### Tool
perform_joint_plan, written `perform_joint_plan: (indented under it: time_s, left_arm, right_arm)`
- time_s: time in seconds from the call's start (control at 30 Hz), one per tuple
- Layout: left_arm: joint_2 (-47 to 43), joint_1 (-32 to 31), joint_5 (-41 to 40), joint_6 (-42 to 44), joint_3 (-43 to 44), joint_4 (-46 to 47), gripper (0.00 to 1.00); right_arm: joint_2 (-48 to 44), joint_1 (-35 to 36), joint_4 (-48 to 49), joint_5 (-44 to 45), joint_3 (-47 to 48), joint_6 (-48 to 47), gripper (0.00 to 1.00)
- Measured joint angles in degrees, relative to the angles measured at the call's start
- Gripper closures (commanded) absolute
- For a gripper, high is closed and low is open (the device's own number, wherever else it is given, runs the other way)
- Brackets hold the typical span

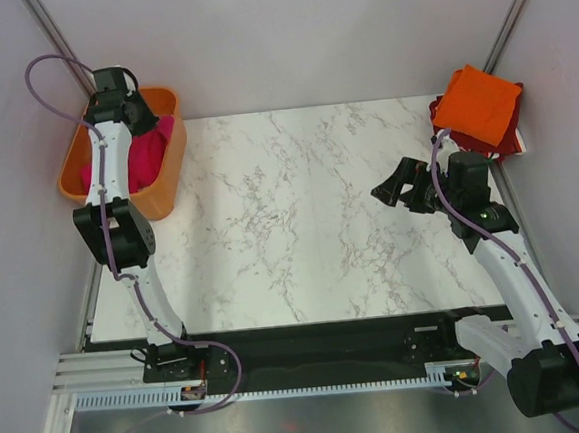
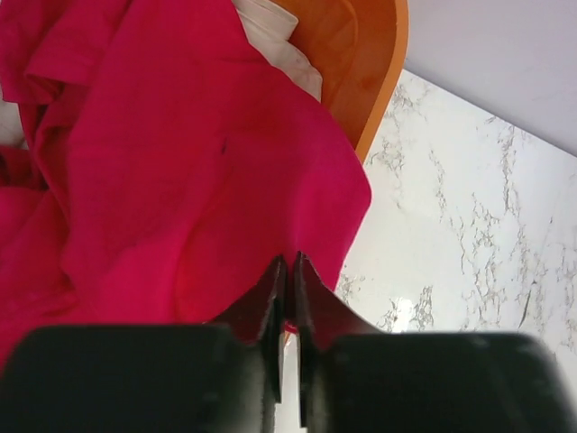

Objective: Fold and stack the t-shirts
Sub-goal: Grab the tshirt from the pile, then move the tshirt to the center of the board

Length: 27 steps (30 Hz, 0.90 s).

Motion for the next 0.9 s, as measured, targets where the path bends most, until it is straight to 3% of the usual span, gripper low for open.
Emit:
perform_joint_plan:
  time_s: [0.3, 0.5, 0.67, 0.8, 0.83, 0.87, 0.9]
  left_arm:
    - [0.1, -0.5, 0.2, 0.4, 1.9, -1.3, 0.98]
    - [-1.6, -6.6, 3.1, 0.4, 18.5, -2.7, 0.98]
    - [-13.9, -15.4, 12.2, -0.8, 20.8, 3.3, 0.98]
    - [-23.5, -16.7, 19.8, -2.9, 19.6, 8.6, 0.95]
    - [-25.5, -16.7, 21.1, -3.3, 18.2, 9.6, 0.86]
    - [-27.4, -16.7, 22.1, -3.6, 15.7, 10.7, 0.48]
    - [-28.7, -17.0, 23.0, -3.6, 13.7, 11.0, 0.25]
  right_arm:
    - [1.1, 0.4, 0.0, 0.9, 0.0, -0.5, 0.02]
    - [0.7, 0.4, -0.3, 1.7, 0.3, -0.5, 0.02]
    - [-2.4, 0.4, -1.4, 3.7, 1.5, -0.5, 0.02]
    - [-5.2, 0.4, -2.3, 5.1, 2.7, -0.5, 0.02]
    - [-5.5, 0.4, -2.4, 5.3, 2.8, -0.6, 0.02]
    - [-5.8, 0.4, -2.6, 5.7, 2.8, -0.7, 0.02]
    - [-6.0, 0.4, -2.9, 6.1, 2.8, -0.7, 0.02]
